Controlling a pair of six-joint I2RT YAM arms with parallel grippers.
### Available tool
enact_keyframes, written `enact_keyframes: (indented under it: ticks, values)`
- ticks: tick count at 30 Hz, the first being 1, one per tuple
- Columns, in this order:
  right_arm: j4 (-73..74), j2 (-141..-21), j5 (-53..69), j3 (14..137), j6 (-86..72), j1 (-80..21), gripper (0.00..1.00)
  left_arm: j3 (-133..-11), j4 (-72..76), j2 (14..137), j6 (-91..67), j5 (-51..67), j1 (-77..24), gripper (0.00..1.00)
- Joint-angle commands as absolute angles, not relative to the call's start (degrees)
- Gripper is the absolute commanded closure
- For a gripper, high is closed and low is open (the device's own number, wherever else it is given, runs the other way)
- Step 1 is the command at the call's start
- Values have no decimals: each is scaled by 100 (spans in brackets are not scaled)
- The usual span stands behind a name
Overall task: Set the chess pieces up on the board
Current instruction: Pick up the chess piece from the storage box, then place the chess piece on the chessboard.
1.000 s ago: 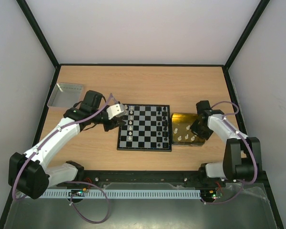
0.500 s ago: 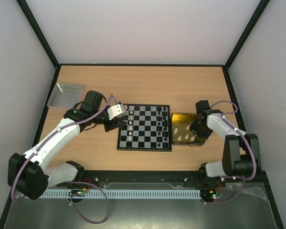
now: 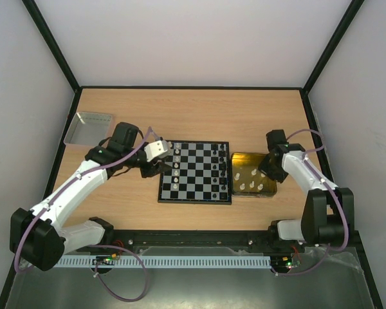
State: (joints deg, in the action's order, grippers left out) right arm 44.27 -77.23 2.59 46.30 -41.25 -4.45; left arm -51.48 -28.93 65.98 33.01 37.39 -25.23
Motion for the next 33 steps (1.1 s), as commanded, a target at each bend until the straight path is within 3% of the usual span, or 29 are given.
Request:
enact_keyframes:
  ticks: [1,4,9,13,17,22,26,29,33]
  values:
    - [4972,-7409,99,4962,-4052,-413,98,-5194,-2839,6499,3297,3797,-2549,49]
    - [5164,-7225,181,5083,-4051,-413,98,-5208,-2900,6533,3339,3770,-2558,43]
    - [5385,-7008,438,5216,-4168,-578,98,-5100,-2892,6498,3373,3673,-2558,21]
    - [5452,-6887,486,5435,-4467,-1101,98,-5014,-2941,6441,3426,3594,-2558,11]
    - [5526,-6961,452,5725,-4727,-1630,98,-4875,-2959,6367,3405,3398,-2558,14]
    - [5415,-7148,365,5933,-5079,-2413,98,-4777,-3186,6336,3451,3010,-2558,10]
    - [5114,-7406,457,5931,-5407,-3118,98,-4657,-3493,6348,3582,2711,-2545,14]
    - [4962,-7708,441,6063,-5547,-3623,98,-4553,-3708,6408,3674,2565,-2545,25]
    - [4781,-8159,420,6328,-5651,-4230,98,-4454,-3841,6430,3699,2477,-2539,24]
